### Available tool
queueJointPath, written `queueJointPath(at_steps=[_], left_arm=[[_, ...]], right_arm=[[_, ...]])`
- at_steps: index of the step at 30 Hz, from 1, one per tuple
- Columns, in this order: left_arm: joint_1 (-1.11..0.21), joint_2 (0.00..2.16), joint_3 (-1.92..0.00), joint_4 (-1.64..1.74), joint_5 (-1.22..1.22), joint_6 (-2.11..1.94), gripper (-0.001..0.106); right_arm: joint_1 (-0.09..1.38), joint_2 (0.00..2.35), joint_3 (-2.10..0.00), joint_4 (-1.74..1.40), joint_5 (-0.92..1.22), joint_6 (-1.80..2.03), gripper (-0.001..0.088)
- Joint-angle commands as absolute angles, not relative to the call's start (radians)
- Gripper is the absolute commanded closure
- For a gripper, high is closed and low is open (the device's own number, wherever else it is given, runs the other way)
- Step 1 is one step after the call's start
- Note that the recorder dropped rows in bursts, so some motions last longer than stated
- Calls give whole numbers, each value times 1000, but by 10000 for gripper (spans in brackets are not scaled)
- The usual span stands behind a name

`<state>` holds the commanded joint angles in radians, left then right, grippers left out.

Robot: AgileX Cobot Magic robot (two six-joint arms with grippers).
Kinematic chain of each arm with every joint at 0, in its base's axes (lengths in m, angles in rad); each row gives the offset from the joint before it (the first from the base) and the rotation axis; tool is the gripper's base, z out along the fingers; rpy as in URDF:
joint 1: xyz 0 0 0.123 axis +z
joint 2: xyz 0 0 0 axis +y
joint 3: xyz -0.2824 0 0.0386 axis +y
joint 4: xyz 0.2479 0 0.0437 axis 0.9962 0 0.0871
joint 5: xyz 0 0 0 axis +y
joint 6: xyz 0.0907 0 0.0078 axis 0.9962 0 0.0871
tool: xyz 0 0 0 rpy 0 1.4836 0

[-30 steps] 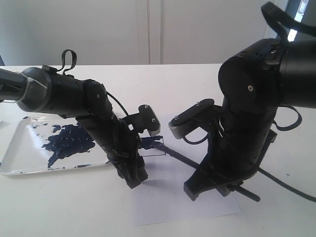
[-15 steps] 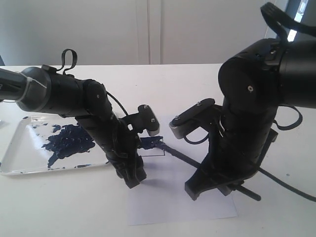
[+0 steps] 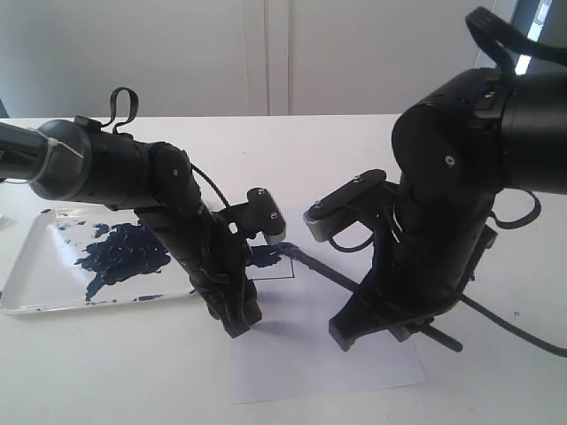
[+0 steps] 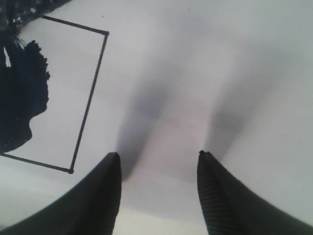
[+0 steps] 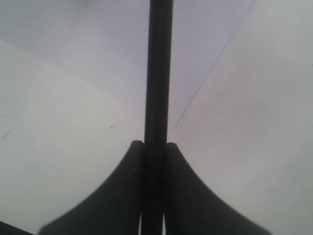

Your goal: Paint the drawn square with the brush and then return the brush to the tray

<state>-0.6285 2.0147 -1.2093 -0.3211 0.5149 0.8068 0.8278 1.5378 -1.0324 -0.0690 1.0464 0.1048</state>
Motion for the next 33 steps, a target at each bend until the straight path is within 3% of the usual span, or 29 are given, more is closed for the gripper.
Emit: queueJointPath(at_steps=[8,15,33], left_arm=[[-629,2015,-1209,-321,506,807,517],[-629,2015,-1209,-321,507,805,517],[-629,2015,-1209,-144,551,646,517]], right_arm=[[828,1540,-1032,50,1088,0,868],[828,1540,-1032,-87,1092,109,868],[828,1540,-1032,-75,1069,102,868]])
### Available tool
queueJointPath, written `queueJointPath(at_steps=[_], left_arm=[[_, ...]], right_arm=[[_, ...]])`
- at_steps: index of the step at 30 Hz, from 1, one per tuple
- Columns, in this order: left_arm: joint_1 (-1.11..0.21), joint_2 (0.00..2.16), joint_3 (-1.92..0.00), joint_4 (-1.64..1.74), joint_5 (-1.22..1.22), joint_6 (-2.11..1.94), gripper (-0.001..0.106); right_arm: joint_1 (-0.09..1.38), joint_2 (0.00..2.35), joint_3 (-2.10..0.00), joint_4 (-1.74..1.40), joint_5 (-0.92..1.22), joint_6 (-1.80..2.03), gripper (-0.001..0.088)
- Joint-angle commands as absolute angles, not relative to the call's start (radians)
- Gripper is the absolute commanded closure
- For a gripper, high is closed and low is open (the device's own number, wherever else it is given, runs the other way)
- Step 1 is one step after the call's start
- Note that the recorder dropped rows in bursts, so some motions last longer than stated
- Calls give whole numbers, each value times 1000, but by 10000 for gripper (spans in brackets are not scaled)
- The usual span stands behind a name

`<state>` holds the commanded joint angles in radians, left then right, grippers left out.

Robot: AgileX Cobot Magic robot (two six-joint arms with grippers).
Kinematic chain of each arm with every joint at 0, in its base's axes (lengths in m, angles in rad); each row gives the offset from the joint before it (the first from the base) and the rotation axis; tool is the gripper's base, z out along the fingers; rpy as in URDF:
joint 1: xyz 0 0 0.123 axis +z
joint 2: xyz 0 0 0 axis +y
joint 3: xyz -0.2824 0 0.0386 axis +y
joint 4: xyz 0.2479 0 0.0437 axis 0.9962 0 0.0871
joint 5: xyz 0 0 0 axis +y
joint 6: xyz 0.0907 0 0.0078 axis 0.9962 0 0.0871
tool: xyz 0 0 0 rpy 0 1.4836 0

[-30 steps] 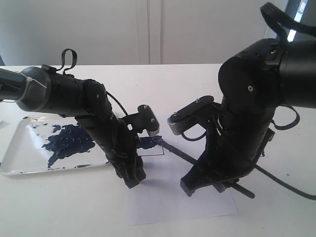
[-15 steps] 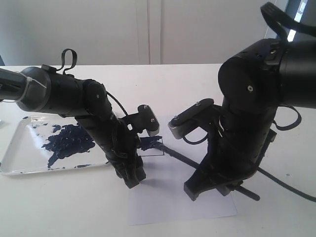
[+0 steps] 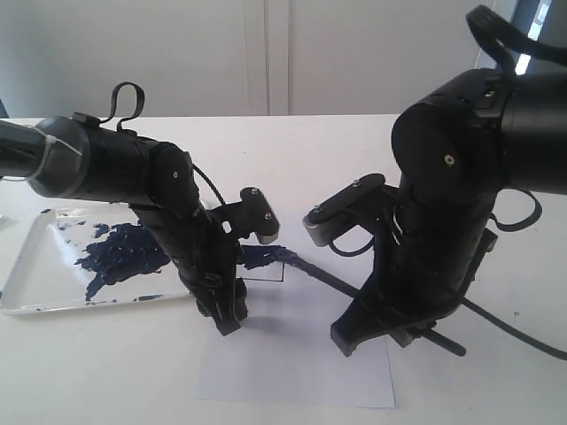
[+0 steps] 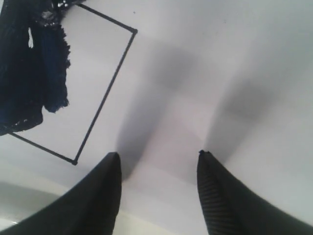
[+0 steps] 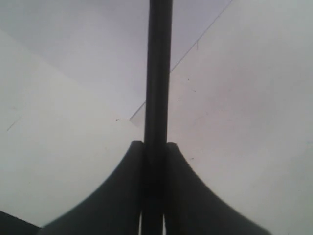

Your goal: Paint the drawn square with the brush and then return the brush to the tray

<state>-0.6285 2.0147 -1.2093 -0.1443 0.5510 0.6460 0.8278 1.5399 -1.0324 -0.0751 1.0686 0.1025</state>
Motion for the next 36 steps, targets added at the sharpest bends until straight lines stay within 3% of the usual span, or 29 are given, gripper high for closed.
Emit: queueJointPath(at_steps=[17,36], left_arm=[[-629,2015,-1209,-145,541,646,517],[-629,2015,-1209,-145,539,646,517]], right_arm=[[828,1540,-1032,85,1096,-31,868],[828,1540,-1032,-44,1099,67,868]])
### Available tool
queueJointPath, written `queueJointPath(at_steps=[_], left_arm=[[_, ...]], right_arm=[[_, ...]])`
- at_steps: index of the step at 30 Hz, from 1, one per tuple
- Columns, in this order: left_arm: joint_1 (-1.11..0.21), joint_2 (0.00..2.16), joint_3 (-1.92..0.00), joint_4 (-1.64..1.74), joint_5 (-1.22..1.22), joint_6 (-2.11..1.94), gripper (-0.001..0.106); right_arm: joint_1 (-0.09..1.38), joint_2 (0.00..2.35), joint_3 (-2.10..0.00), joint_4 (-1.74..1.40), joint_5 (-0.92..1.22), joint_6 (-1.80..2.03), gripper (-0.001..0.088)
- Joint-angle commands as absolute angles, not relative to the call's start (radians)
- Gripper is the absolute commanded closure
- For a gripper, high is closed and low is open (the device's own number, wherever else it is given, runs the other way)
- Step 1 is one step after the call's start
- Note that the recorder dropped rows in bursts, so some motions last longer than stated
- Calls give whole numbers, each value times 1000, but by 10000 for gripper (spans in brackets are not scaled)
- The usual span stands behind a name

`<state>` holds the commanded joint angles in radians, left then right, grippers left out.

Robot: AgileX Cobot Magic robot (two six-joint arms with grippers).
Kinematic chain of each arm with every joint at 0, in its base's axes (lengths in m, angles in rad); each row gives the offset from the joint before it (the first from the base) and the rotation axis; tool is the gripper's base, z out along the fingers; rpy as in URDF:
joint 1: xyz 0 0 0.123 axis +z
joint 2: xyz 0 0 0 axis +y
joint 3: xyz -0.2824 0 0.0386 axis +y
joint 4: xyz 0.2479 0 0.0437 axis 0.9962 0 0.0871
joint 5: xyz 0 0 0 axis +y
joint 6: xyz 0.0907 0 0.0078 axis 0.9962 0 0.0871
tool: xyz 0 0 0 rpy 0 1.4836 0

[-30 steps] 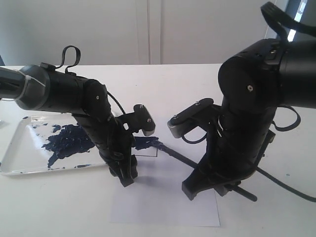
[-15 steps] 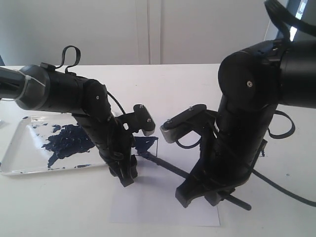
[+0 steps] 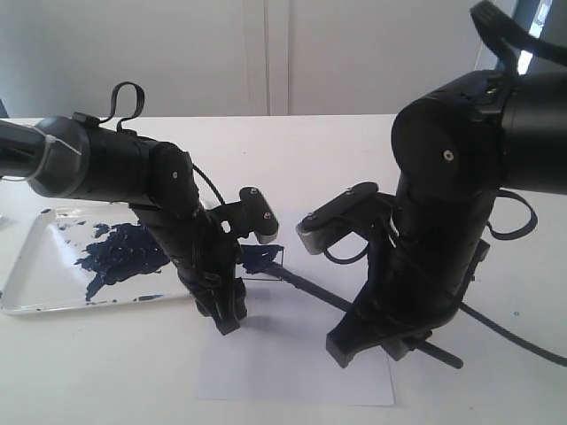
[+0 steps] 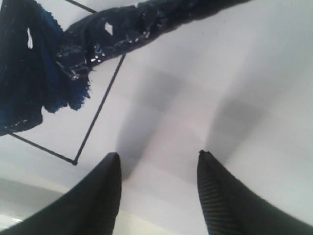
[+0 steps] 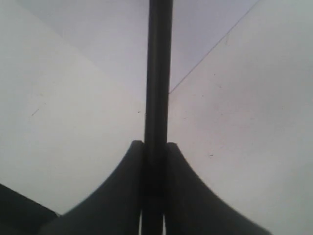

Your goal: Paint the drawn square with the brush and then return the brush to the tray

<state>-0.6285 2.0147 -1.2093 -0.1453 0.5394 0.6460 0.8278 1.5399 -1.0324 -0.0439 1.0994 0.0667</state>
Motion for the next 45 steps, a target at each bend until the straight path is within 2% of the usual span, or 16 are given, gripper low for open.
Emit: queueJointPath(at_steps=[27,45], left_arm=[[-629,2015,-1209,-145,526,650,517],[-629,2015,-1209,-145,522,648,517]], right_arm=[[828,1540,-1032,-154,1076,111,868],[828,1540,-1032,61,1160,-50,868]])
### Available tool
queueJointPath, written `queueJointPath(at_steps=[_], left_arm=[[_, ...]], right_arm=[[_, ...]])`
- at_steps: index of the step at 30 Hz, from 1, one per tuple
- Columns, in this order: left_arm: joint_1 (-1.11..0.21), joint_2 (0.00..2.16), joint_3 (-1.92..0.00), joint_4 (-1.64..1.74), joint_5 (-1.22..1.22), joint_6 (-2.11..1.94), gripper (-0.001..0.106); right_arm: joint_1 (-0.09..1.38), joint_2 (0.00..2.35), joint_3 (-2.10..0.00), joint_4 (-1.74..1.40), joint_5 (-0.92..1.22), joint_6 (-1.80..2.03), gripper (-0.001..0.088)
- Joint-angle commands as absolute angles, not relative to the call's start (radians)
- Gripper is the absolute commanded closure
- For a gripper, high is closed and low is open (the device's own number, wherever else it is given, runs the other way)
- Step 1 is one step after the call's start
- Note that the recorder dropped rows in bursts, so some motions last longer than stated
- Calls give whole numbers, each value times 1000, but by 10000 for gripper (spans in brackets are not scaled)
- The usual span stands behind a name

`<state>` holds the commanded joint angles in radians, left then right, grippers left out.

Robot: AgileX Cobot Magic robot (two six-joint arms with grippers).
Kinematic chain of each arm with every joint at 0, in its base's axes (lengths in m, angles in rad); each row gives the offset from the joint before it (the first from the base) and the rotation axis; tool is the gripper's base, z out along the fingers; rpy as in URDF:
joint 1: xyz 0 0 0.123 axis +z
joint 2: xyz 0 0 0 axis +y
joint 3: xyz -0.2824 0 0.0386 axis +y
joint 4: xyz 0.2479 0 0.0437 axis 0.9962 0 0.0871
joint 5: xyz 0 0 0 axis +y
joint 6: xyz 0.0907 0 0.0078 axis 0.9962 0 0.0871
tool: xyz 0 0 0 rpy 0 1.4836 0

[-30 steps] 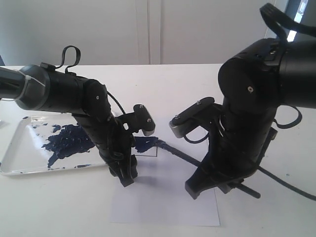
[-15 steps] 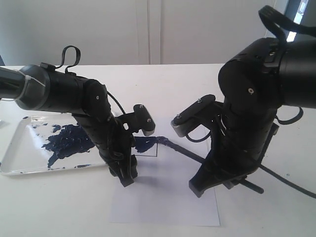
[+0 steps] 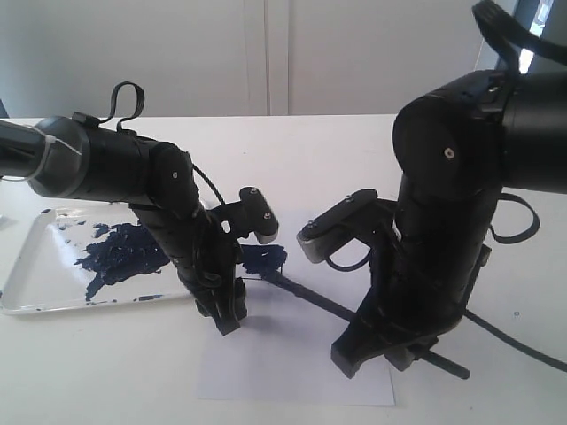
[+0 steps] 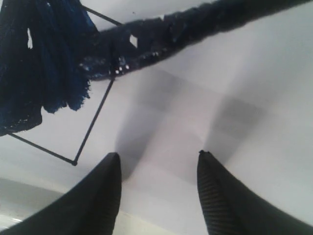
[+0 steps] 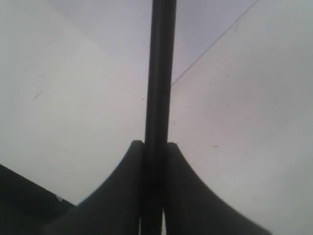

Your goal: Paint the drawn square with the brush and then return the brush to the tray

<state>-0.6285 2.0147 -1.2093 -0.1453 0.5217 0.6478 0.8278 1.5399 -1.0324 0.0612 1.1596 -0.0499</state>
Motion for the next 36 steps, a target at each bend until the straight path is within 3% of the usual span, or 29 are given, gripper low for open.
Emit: queueJointPath(at_steps=[36], left_arm=[[-629,2015,-1209,-145,520,648,517]], right_arm=[[828,1540,-1032,-84,1191,63,868]])
